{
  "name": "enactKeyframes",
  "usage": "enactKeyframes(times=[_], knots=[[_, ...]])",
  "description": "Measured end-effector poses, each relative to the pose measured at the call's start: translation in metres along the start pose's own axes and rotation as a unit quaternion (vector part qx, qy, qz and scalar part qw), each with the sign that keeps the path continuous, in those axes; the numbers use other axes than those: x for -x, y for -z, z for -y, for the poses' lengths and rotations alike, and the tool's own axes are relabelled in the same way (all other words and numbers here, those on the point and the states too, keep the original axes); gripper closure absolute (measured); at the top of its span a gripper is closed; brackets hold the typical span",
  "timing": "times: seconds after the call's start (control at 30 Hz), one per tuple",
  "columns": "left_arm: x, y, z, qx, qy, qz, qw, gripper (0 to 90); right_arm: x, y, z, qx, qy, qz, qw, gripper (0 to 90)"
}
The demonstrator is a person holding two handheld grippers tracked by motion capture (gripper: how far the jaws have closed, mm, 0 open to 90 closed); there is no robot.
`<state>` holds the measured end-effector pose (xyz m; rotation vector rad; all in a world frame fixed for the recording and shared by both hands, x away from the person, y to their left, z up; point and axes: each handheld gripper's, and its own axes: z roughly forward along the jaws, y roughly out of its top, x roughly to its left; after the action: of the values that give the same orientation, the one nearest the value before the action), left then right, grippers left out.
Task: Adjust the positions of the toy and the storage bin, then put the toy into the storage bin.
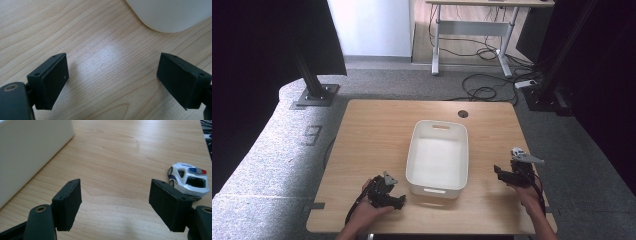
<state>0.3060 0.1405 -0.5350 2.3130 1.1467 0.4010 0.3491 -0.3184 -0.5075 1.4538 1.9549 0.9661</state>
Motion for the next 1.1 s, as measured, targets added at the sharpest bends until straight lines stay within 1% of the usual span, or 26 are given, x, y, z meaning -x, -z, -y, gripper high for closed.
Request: enactKeyframes(times=[0.23, 0.27, 0.53, 0.73, 0.87, 1.03, 1.1], knots=[[0.000, 0.000, 0.000, 0.001, 0.001, -0.001, 1.0000, 11.1, 0.008, 0.001, 0.000, 0.000, -0.007, 0.008, 0.9999, 25.9], [0.000, 0.000, 0.000, 0.000, 0.000, 0.000, 1.0000, 11.1, 0.011, 0.001, 0.001, 0.000, -0.009, 0.012, 0.9999, 25.9], [0.001, 0.000, 0.000, 0.000, 0.000, -0.001, 1.0000, 11.0, 0.021, 0.002, 0.002, 0.001, -0.021, 0.020, 0.9996, 26.9], [0.000, -0.001, -0.001, 0.000, 0.000, 0.001, 1.0000, 10.9, 0.024, 0.001, 0.000, -0.001, -0.016, 0.030, 0.9994, 27.4], [0.001, 0.000, 0.000, 0.001, -0.001, 0.000, 1.0000, 11.0, 0.026, -0.001, 0.000, -0.003, -0.017, 0.033, 0.9993, 27.5], [0.001, 0.000, -0.001, 0.000, -0.001, 0.001, 1.0000, 10.9, 0.031, -0.002, -0.001, -0.002, -0.020, 0.038, 0.9991, 27.7], [0.001, 0.000, -0.001, 0.000, -0.001, 0.001, 1.0000, 10.9, 0.034, -0.002, -0.002, 0.000, -0.026, 0.040, 0.9989, 27.8]])
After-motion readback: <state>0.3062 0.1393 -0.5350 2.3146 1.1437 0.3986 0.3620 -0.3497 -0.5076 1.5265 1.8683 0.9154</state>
